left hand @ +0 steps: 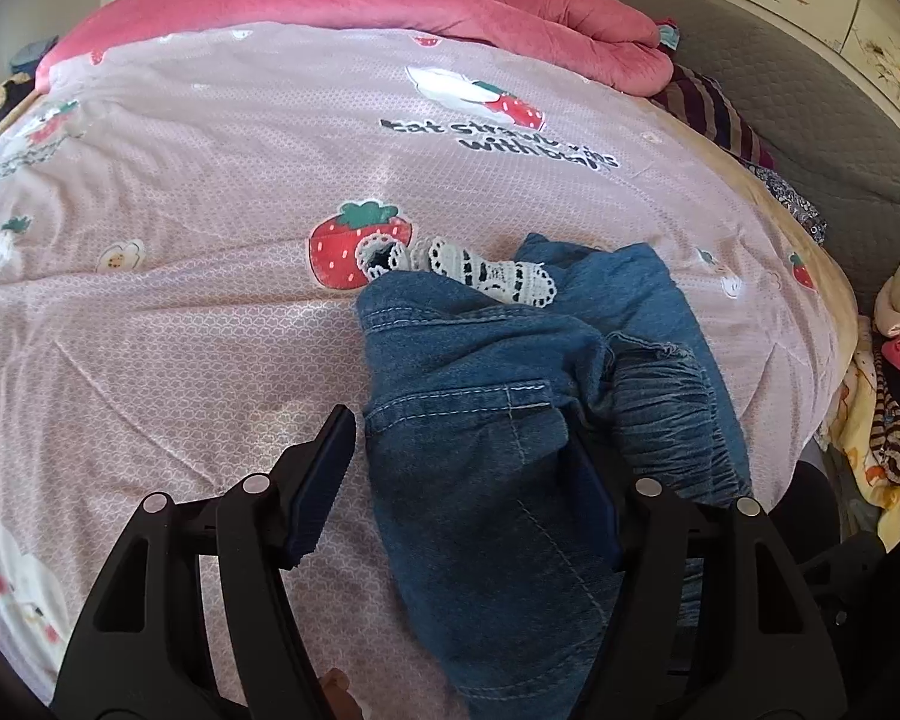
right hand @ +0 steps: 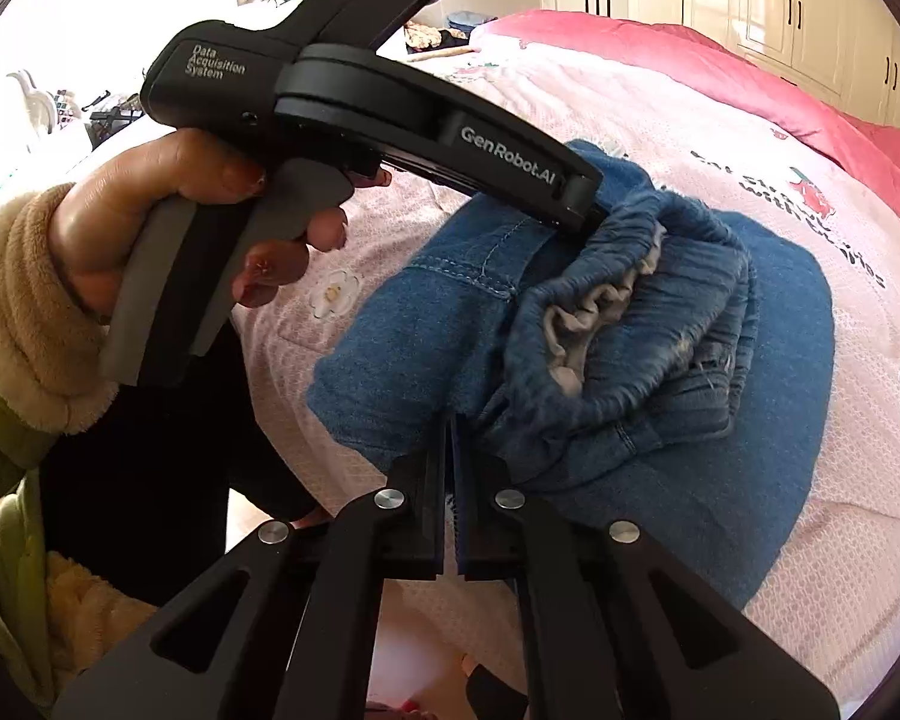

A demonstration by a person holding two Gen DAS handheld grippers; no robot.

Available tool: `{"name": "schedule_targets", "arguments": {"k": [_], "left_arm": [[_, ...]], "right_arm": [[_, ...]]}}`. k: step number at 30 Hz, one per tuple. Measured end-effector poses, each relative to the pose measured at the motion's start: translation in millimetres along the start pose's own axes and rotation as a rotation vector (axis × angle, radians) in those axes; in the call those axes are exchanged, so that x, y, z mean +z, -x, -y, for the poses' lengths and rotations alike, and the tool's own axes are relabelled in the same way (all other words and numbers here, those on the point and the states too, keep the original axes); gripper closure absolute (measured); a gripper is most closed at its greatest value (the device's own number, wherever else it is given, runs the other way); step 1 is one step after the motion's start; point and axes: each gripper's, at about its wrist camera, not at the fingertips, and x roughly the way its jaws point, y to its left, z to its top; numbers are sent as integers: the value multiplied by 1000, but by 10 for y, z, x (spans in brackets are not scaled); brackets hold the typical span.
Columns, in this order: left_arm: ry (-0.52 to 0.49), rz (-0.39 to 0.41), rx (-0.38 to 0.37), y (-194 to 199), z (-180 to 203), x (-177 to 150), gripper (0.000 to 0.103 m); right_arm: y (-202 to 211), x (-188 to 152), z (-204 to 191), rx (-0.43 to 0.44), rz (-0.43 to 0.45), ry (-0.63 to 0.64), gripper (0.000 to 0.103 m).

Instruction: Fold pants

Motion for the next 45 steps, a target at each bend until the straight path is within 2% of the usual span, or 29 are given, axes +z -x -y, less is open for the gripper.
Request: {"name": "schedule_targets", "arguments": {"k": [1,4,6,11,14,17,21,27,34,45], "left_arm": [[-5,4,-1,26,13,6,43],[-14,21,-13,125,54,20,43],[-21,38,-27,204,92,34,38],[-55,69,-21,340,178,45,37],[-71,77,-12,347,209,57,37],[-70,67,-7,281,201,67,37],[-57,48,-1,146,143,80,37],[0,10,-2,-63,-4,94,35],[-17,97,1,312,99,98,35],[-59,234,28,944,326,125,25]], "right_arm": [[63,18,-32,11,19,4,94],[242,63,-170,58,86,44,60],[292,88,-268,69,110,90,59],[240,135,-362,90,133,144,59],[72,163,-266,61,83,94,58],[-109,104,-154,81,10,14,58],[-169,6,-121,103,-6,-31,58],[-159,-3,-126,99,-7,-35,58],[82,-30,-143,110,45,-33,52],[391,23,-181,90,117,-20,46]]}}
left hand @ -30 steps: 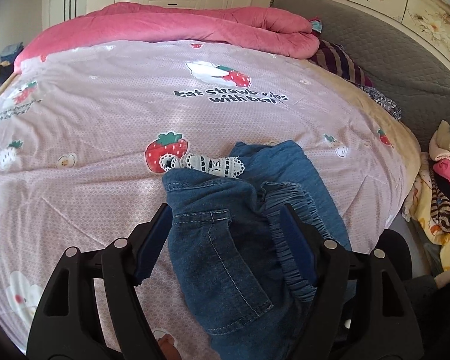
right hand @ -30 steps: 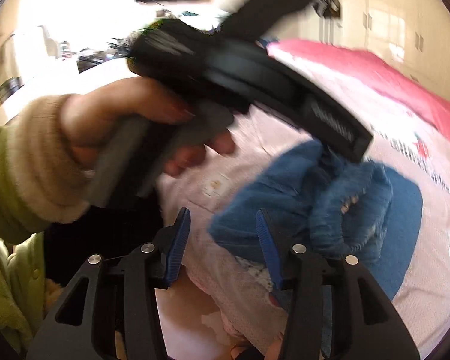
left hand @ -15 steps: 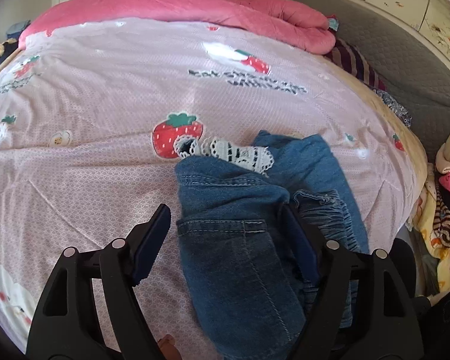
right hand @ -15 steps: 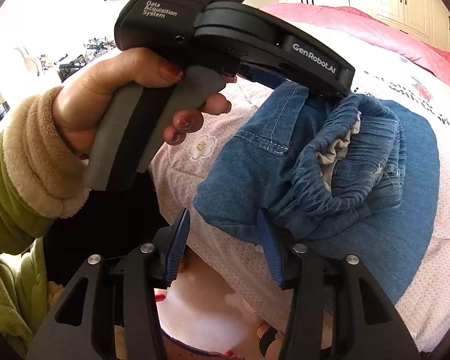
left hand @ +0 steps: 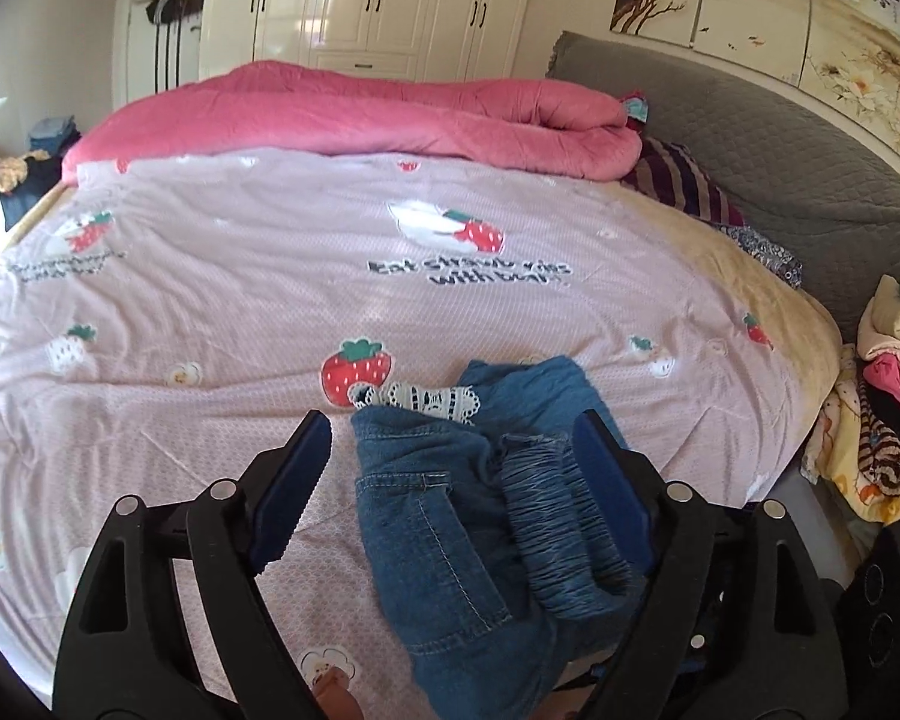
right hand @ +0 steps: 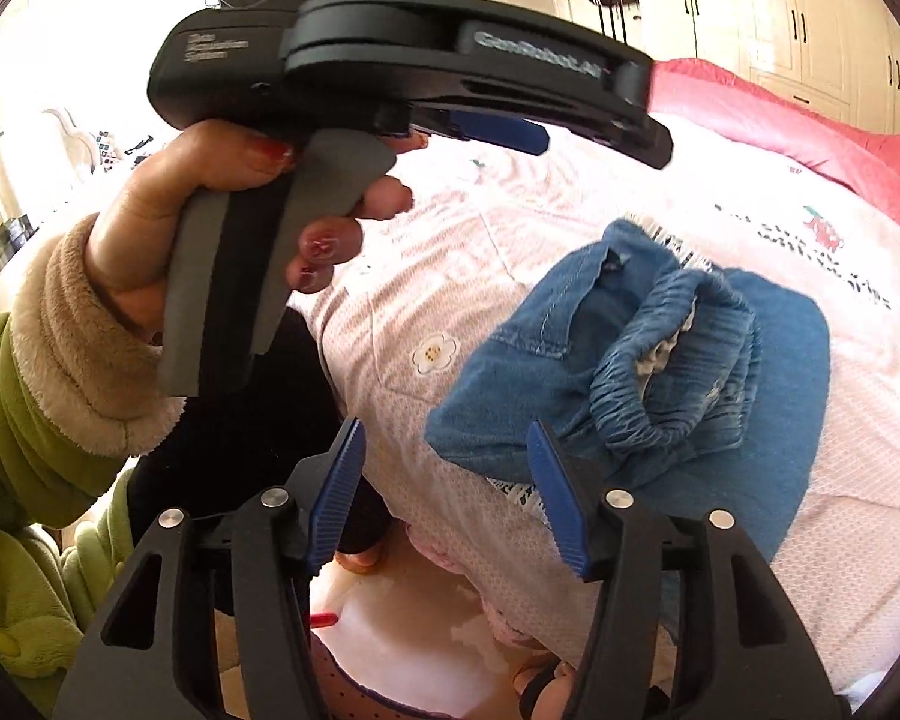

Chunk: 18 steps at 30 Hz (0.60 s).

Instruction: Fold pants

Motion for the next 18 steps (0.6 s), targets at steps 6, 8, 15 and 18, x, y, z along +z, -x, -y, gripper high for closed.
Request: {"name": "schedule_targets", "arguments": {"k": [6,8,15,18], "left_arm": [[-9,50,11,266,33,35,21],[-9,62,17,340,37,33,19],[-18,86,39,507,41,2,16],[-20,93,51,556,38,-17,14]], "right_arm": [[204,52,-45,-23,36,11,40],[257,69,-58,-33,45,14,38],[397,72,-74,-64,76,18,31],[440,75,-73,-80,87,17,29]]}}
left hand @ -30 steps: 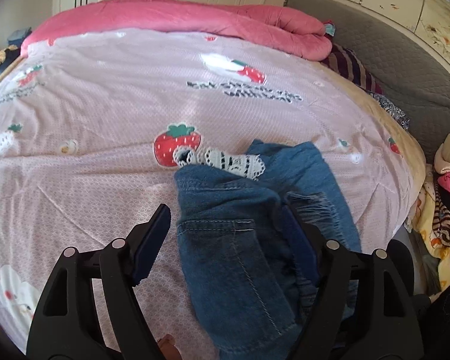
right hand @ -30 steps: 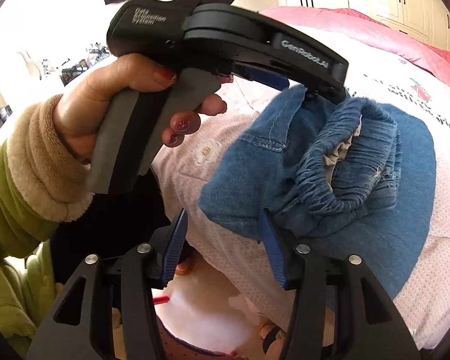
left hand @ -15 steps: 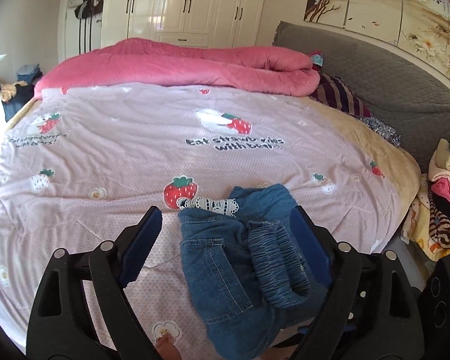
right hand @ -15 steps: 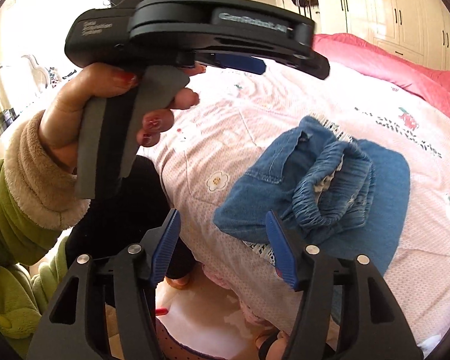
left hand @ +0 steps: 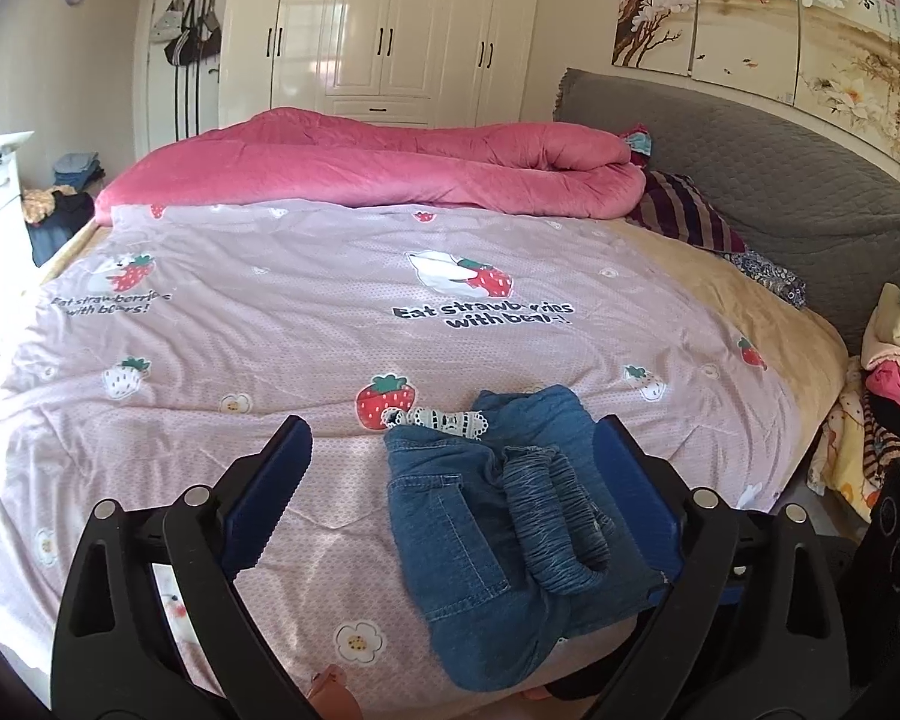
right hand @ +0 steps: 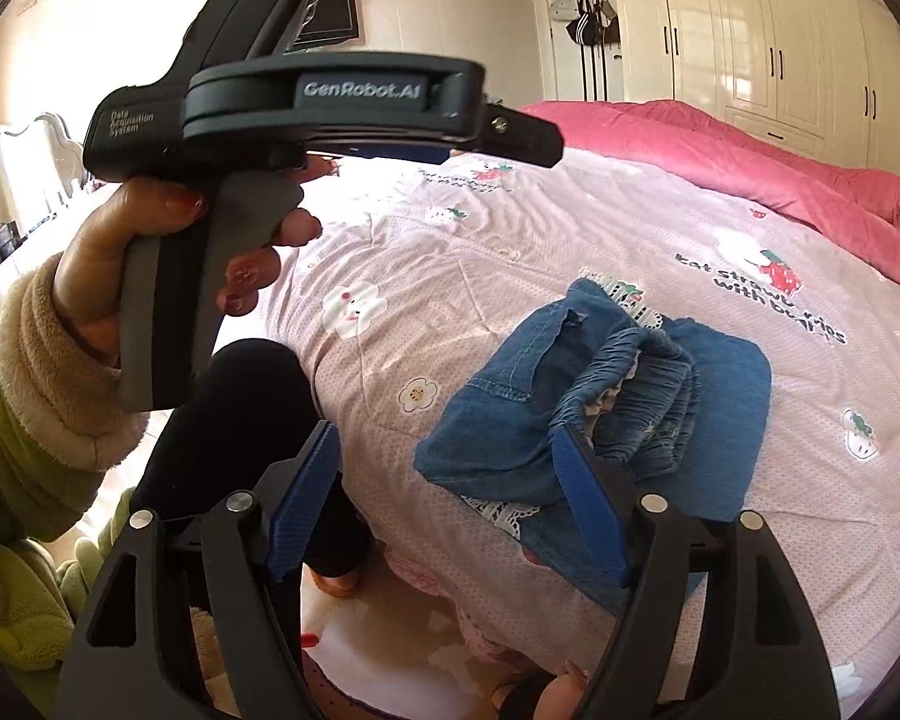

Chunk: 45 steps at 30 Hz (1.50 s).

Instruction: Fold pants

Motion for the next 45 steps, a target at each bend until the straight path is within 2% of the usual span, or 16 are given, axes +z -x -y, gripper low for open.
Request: {"name": "schedule_targets", "arguments": {"k": [14,21,31,38,45], "left_arm": [[-12,-14,40,7,-23,-119,10],[14,-69,52,-152,-123,-305,10],[42,-171,69,-521,-202,-581,10],[40,-218,66,-733,-166,-685,10],[38,-250,62,-883,-154,-754,10]], "right_arm": [[100,-15,260,-93,25,-63,17],[61,-88,484,-158,8,-123,15],[-93,-216,972,-251,-35,-294,13],[-282,-279,1231,-284,-85,-367,13],[-410,-328,1395,-239,-101,-446,13]]}}
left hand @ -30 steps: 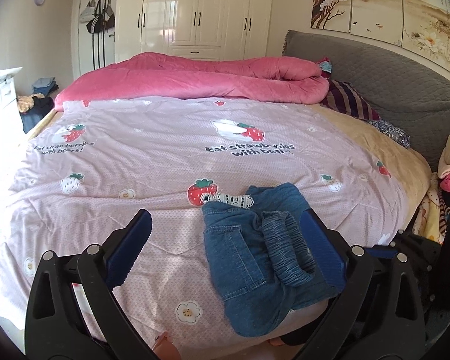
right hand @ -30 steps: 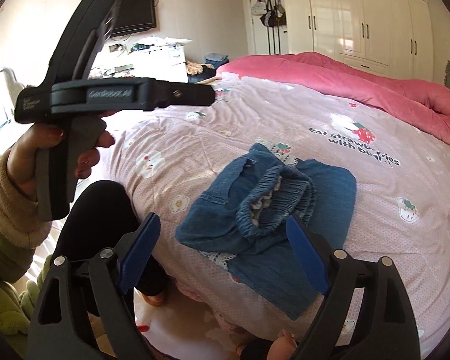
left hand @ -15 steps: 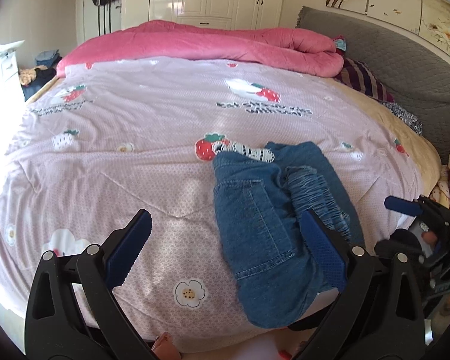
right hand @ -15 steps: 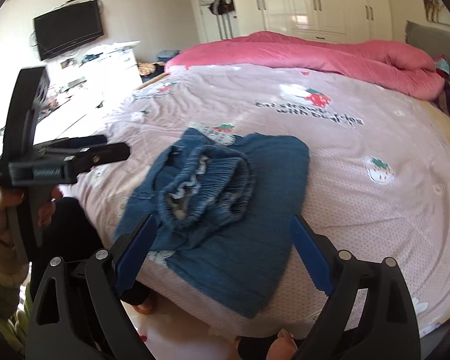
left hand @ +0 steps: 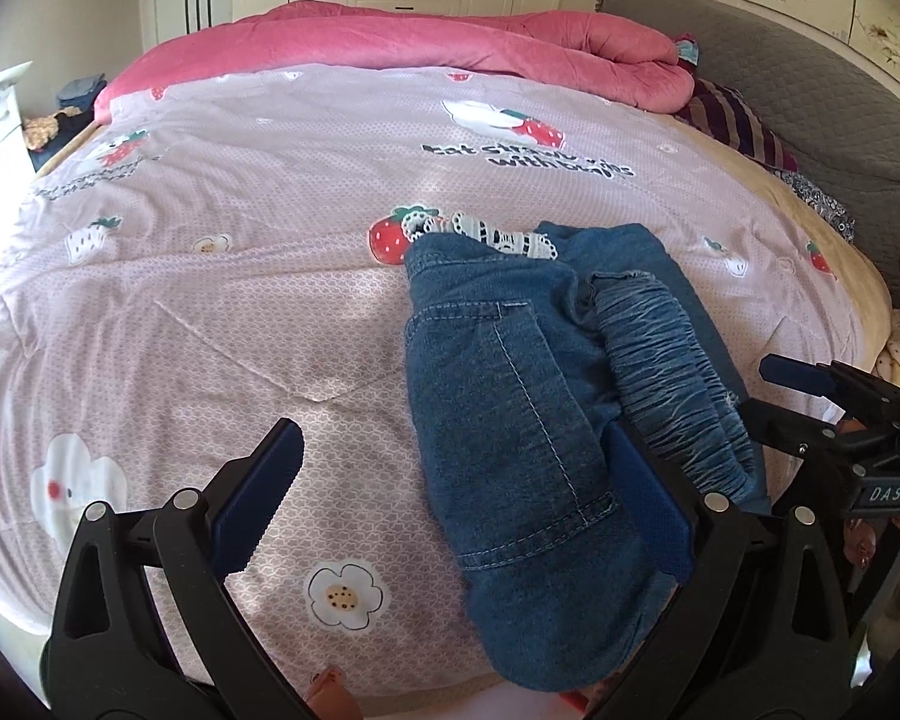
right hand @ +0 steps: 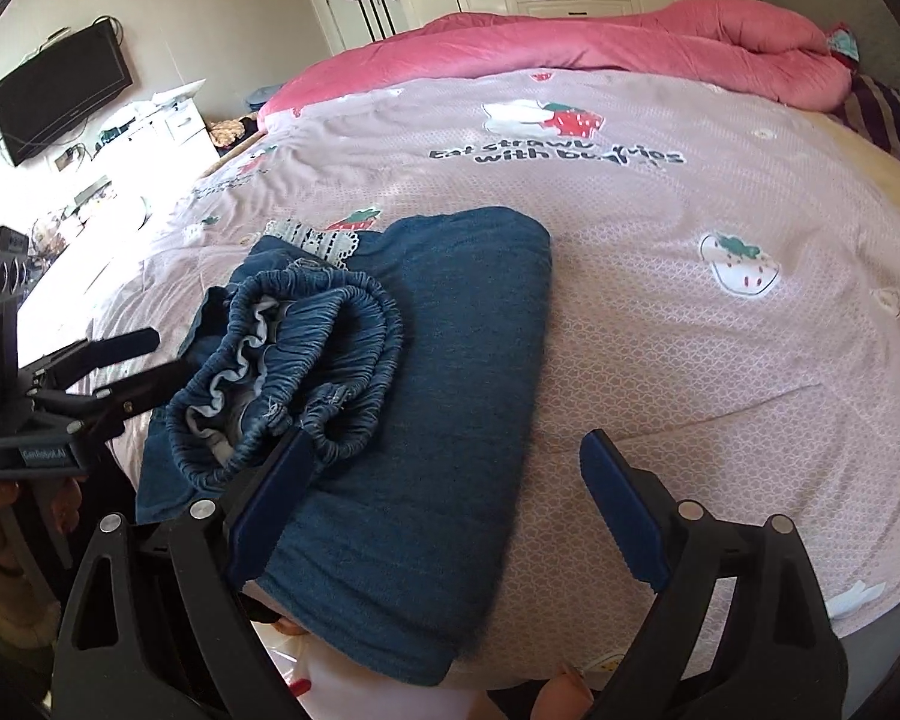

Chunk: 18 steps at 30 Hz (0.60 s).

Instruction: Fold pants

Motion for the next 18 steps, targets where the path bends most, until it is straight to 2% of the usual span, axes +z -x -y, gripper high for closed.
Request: {"name": "schedule_targets", "arguments": {"k": [7,18], "left_arm": [[-3,-26,-2,-134,29,-32,10],[3,-33,-10,-190,33,-50,10]], "right_arm": [[-74,57,66,38,-14,-47,13],[3,101,46,69,14,-73,13]]}}
